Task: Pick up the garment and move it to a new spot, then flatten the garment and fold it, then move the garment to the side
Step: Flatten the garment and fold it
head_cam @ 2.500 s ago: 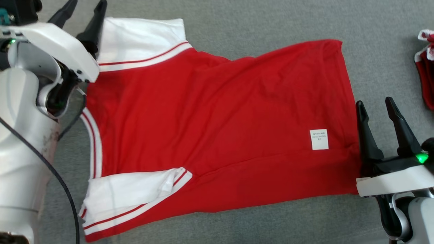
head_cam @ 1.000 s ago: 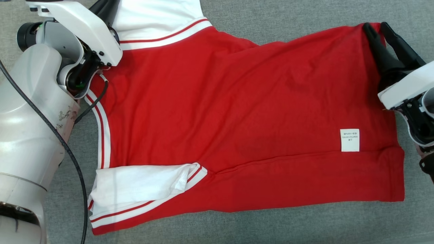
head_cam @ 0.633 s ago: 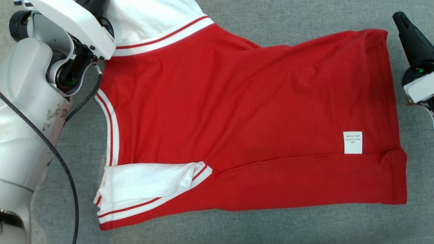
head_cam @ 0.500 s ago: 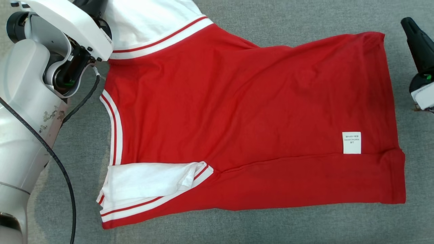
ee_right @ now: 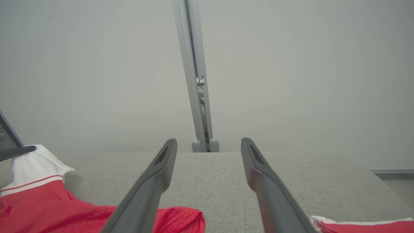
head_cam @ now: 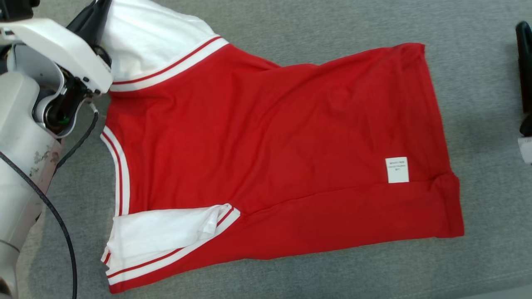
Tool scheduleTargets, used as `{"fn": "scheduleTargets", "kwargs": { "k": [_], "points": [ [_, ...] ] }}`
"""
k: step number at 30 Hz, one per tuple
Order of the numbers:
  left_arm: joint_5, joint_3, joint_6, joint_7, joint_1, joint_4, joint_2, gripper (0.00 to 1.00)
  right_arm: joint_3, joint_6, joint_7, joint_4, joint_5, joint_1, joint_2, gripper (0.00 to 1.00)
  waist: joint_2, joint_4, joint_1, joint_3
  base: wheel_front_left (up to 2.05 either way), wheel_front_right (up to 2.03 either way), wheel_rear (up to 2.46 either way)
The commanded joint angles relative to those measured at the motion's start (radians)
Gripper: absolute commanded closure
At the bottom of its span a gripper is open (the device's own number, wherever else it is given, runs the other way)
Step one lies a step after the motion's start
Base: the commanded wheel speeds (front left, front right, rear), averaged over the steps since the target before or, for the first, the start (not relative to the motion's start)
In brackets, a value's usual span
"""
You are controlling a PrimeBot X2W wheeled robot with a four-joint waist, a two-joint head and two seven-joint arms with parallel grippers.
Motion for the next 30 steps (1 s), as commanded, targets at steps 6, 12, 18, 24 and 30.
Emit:
{"fn": "scheduleTargets", "kwargs": {
  "k": [6,12,18,24,30],
  "points": [
    [-0.021,-0.01,-0.001,-0.009,0.036,0.042,0.015,1.0,-0.143,0.0,-0.005,-0.081,-0.181,0.21,0.135,0.0,0.0,-0.04,0.0,-0.037,0.0,0.0,0.0],
    [-0.039,-0.022,-0.001,-0.012,0.045,0.059,0.025,1.0,-0.207,0.0,0.033,-0.14,-0.252,0.33,0.233,0.0,0.0,-0.057,0.0,-0.047,0.0,0.0,0.0],
    [-0.05,-0.035,0.0,-0.012,0.046,0.069,0.025,1.0,-0.218,0.0,0.064,-0.175,-0.278,0.348,0.264,0.0,0.0,-0.06,0.0,-0.051,0.0,0.0,0.0],
    [-0.057,-0.047,0.0,-0.014,0.042,0.072,0.018,1.0,-0.219,0.0,0.083,-0.194,-0.27,0.335,0.261,0.0,0.0,-0.054,0.0,-0.051,0.0,0.0,0.0],
    [-0.063,-0.058,0.0,-0.019,0.018,0.068,0.017,1.0,-0.212,0.0,0.11,-0.2,-0.232,0.28,0.23,0.0,0.0,-0.045,0.0,-0.032,0.0,0.0,0.0]
  ]
}}
